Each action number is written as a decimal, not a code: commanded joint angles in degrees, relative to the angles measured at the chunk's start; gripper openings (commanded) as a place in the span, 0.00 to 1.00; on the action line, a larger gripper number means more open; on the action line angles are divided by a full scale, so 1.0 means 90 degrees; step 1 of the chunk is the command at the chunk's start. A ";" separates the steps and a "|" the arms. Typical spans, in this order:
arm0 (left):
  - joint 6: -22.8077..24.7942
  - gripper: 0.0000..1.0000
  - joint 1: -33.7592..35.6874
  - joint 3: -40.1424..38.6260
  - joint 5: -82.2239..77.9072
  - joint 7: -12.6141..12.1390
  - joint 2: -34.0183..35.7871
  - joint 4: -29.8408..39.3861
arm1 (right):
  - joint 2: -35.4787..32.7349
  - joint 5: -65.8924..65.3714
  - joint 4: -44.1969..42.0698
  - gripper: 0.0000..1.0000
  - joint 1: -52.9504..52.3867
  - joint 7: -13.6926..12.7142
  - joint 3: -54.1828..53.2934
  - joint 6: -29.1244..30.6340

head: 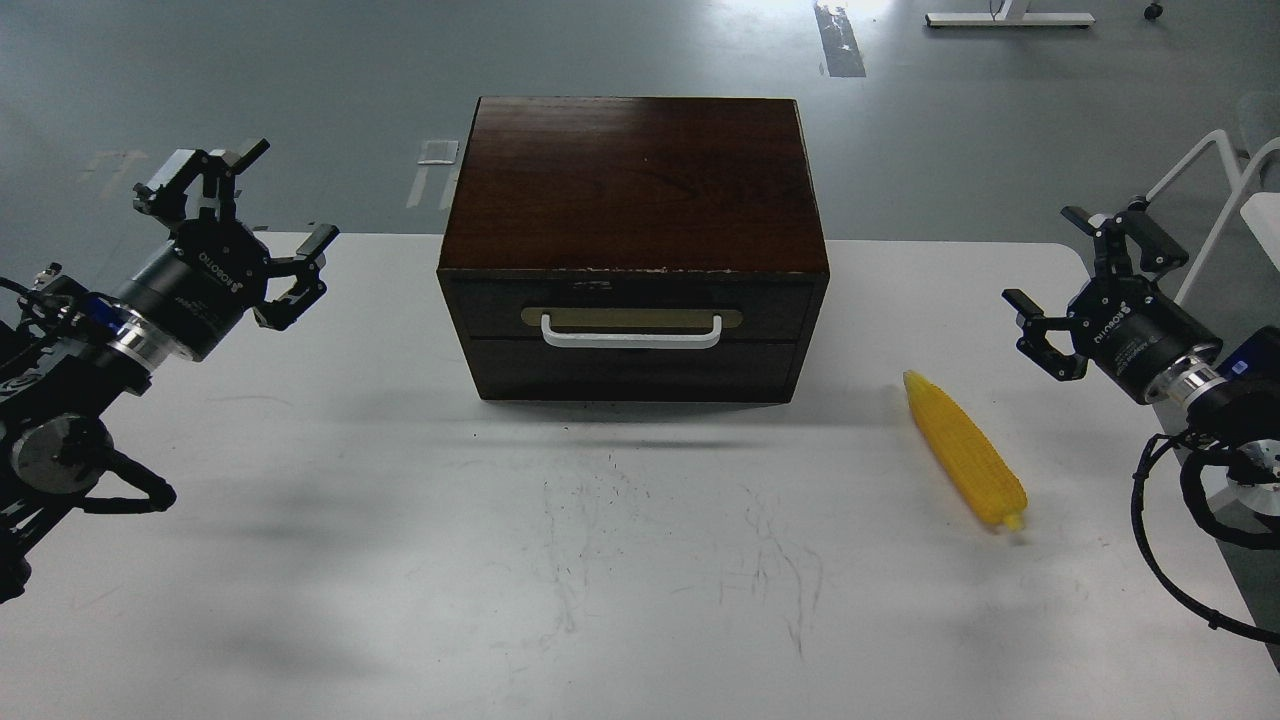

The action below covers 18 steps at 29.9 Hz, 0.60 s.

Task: Put corn in drawer with both arms
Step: 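Raise the left gripper and move it toward the wooden box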

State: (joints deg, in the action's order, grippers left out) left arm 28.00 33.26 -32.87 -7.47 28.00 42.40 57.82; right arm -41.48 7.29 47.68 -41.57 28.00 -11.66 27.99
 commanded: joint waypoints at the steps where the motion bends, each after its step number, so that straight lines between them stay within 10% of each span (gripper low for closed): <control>1: 0.0000 0.99 0.0006 0.0010 -0.0010 0.0000 0.0006 0.0001 | -0.0011 0.0000 0.0005 1.00 0.0010 0.0000 -0.0013 0.0001; 18: 0.0000 0.99 0.0133 -0.0010 -0.0137 0.0000 0.0240 -0.0038 | 0.0058 -0.0010 -0.0014 1.00 0.0010 0.0000 -0.0013 0.0001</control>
State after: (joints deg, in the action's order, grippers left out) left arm 28.00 34.03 -32.82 -7.84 28.00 43.34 57.57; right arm -41.21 7.29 47.57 -41.48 28.00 -11.78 27.99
